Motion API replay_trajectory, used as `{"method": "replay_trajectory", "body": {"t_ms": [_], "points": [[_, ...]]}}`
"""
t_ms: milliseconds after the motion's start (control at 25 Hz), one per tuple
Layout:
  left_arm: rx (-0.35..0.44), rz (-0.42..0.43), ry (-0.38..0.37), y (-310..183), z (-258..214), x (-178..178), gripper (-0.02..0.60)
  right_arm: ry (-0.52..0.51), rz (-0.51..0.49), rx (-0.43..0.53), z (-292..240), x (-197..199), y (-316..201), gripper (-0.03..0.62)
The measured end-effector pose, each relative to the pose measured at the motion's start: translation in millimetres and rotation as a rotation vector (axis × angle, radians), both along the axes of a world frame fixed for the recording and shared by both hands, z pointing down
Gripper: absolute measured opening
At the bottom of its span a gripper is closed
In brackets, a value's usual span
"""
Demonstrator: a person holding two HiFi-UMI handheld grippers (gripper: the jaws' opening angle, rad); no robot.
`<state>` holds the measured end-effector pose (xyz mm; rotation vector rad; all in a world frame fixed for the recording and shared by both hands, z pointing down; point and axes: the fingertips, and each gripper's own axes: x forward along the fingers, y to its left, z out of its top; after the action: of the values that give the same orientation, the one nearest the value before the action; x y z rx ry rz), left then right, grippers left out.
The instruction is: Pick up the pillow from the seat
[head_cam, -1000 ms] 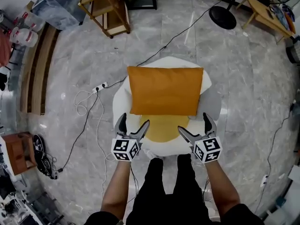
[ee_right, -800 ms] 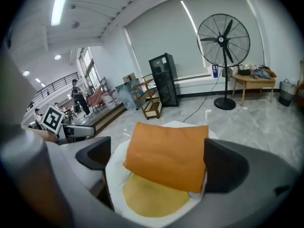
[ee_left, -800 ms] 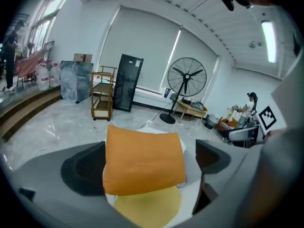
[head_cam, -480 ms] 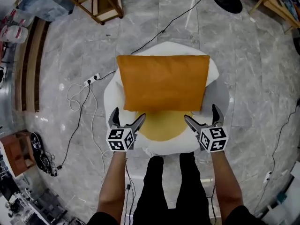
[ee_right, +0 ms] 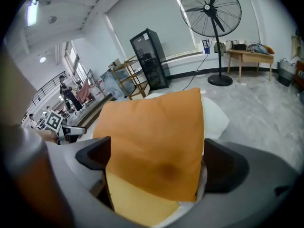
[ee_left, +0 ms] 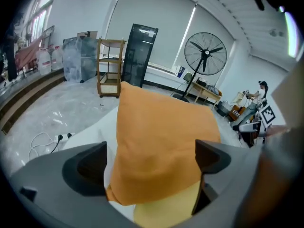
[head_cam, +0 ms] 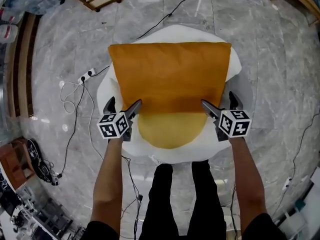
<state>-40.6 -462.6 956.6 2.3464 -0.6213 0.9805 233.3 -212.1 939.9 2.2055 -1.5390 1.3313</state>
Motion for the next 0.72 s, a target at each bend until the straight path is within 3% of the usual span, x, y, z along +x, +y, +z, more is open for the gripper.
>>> {"method": "replay_trajectory", "body": {"t_ms": [400,720], "points": [[-0.082,0.050,-0.012,-18,61,13,0.577,-0.174,0.100,0.048,88,53,-10,0.591],[-0.153,0.032,0.043,-16,93,28,0.565,-0.404,0.010,0.042,135,33,-21,0.589]]}}
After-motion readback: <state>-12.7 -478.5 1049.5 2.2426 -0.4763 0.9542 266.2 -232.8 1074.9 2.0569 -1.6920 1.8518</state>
